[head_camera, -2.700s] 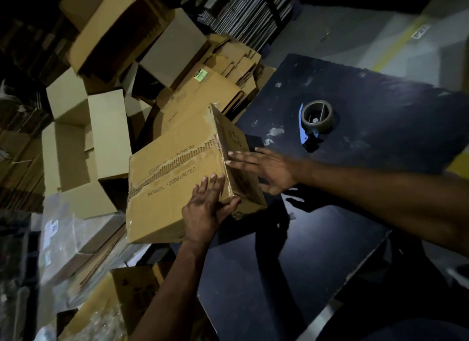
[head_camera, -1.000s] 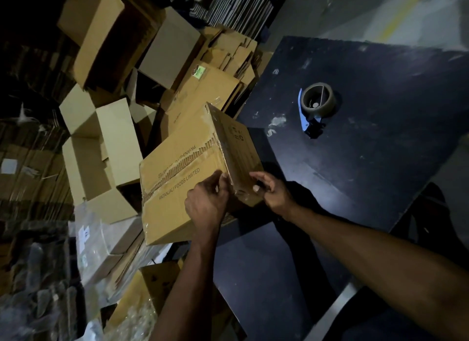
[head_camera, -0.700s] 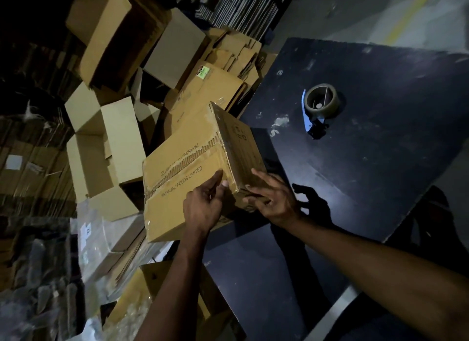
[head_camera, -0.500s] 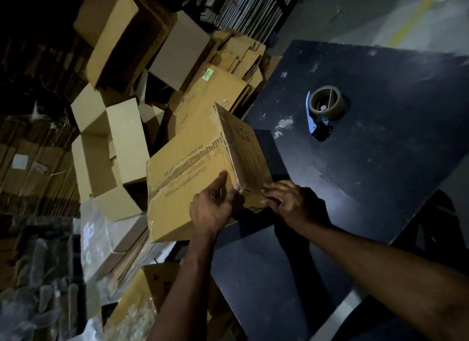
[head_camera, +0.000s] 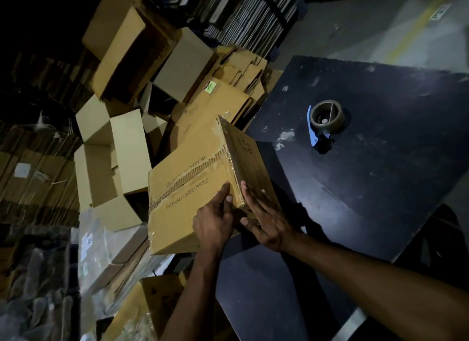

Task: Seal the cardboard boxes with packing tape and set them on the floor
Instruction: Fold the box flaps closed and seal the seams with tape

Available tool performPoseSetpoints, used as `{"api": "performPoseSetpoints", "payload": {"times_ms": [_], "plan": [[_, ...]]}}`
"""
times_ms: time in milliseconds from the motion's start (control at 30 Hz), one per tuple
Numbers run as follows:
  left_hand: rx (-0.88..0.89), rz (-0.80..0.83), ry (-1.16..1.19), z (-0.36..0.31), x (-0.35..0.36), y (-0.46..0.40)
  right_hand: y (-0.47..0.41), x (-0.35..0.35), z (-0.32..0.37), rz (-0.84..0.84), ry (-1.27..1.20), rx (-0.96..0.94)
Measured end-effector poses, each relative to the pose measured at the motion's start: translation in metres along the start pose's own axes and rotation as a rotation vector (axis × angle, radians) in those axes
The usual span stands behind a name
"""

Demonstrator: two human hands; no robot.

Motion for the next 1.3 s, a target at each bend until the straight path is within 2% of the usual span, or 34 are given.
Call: {"api": "performPoseSetpoints", "payload": {"times_ms": [167, 267, 433, 533, 633, 700, 767, 867, 1033, 1133, 1200, 1300], "plan": [[0.007, 0.000, -0.083, -0.007, 0.001, 0.004, 0.009, 0.005, -0.021, 0.049, 0.174, 0.083], [0.023, -0.005, -0.068, -0.011, -0.007, 0.003, 0.022, 0.006, -0.043, 0.123, 0.134, 0.185], [0.000, -0.126, -0.026, -0.011, -0.018, -0.011, -0.011, -0.012, -0.013, 0.016, 0.025, 0.102], [0.019, -0.183, 0.111, -0.017, -0.012, -0.016, -0.033, -0.008, -0.003, 0.017, 0.019, 0.060], [0.019, -0.126, 0.193, -0.019, 0.006, -0.031, -0.039, -0.002, -0.006, 0.056, 0.083, 0.010], [-0.007, -0.008, 0.199, -0.018, 0.022, -0.039, -0.032, 0.000, -0.002, 0.057, 0.089, -0.046], [-0.035, 0.096, 0.186, -0.015, 0.034, -0.037, -0.011, 0.013, 0.001, 0.127, 0.146, -0.066], [-0.016, 0.097, 0.104, -0.005, 0.034, -0.025, 0.012, 0.020, 0.002, 0.205, 0.183, -0.144], [0.061, 0.042, 0.031, -0.002, 0.033, 0.012, -0.062, -0.060, 0.002, -0.045, 0.227, -0.065], [0.078, 0.029, 0.120, -0.004, 0.026, 0.034, -0.116, -0.075, 0.002, 0.042, 0.282, 0.020], [0.125, 0.034, 0.115, -0.005, 0.019, 0.050, -0.144, -0.077, 0.005, 0.120, 0.411, 0.019], [0.130, 0.065, 0.168, 0.001, 0.011, 0.077, -0.154, -0.055, 0.021, 0.364, 0.438, -0.010]]}}
Point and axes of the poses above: each hand's wrist, its own y-axis away from the middle knuckle, its own x-axis out of the palm, z = x × y, the point moved 9 cm from there along -y, towards the middle knuckle, and after that the axes turned 1 degree about -y, right-handed, at the moved point
